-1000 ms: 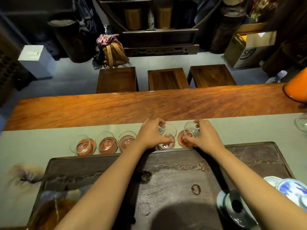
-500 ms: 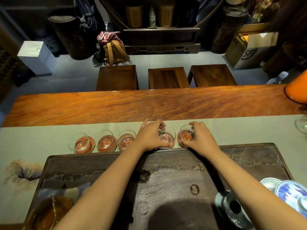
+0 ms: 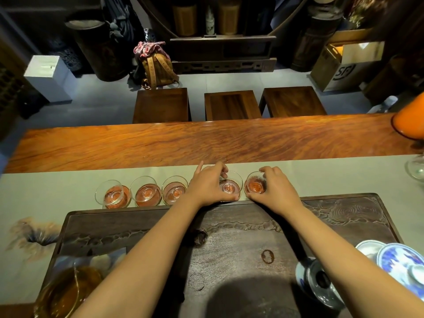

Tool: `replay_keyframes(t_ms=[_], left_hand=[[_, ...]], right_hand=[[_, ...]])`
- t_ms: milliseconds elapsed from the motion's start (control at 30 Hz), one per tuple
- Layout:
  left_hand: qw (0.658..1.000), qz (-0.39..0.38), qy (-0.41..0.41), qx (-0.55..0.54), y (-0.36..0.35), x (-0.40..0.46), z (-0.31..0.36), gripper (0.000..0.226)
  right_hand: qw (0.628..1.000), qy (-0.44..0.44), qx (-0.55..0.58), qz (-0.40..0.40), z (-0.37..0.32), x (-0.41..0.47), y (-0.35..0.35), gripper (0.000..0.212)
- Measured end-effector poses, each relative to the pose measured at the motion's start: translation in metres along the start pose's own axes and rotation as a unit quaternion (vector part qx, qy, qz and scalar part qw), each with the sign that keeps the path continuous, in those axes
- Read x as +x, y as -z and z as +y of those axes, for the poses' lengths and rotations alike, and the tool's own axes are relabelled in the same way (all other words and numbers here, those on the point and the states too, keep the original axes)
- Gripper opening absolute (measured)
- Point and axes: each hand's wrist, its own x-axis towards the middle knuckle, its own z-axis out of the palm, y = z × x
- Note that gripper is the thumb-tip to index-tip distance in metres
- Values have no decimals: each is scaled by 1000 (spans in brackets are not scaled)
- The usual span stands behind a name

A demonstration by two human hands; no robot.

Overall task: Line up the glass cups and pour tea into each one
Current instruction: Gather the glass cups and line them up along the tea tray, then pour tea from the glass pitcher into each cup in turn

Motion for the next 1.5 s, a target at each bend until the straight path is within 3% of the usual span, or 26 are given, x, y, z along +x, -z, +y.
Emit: replay_keyframes(t_ms=[300, 467, 633, 867, 1067, 1267, 1500], left_hand=[[1000, 9, 6, -2, -3, -2, 0, 81], [1000, 29, 0, -1, 2, -2, 3, 102], [997, 75, -1, -29, 16, -6, 6, 99], [995, 93, 38, -22, 51, -34, -17, 108], [984, 154, 87, -23, 92, -88, -44, 112], [949, 259, 165, -73, 133, -175, -67, 99], [861, 383, 272, -194, 108, -315, -86, 89]], right_hand=[[1000, -10, 0, -9, -2, 0, 0, 82], [998, -23, 12, -51, -5, 2, 6, 98], [998, -7, 28, -56, -9, 2, 16, 104], [995, 98, -5, -2, -52, 5, 22, 105], [982, 185, -28, -31, -111, 0, 8, 106], [955, 286, -9, -74, -178, -23, -11, 100], [909, 386, -2, -160, -219, -64, -50, 103]])
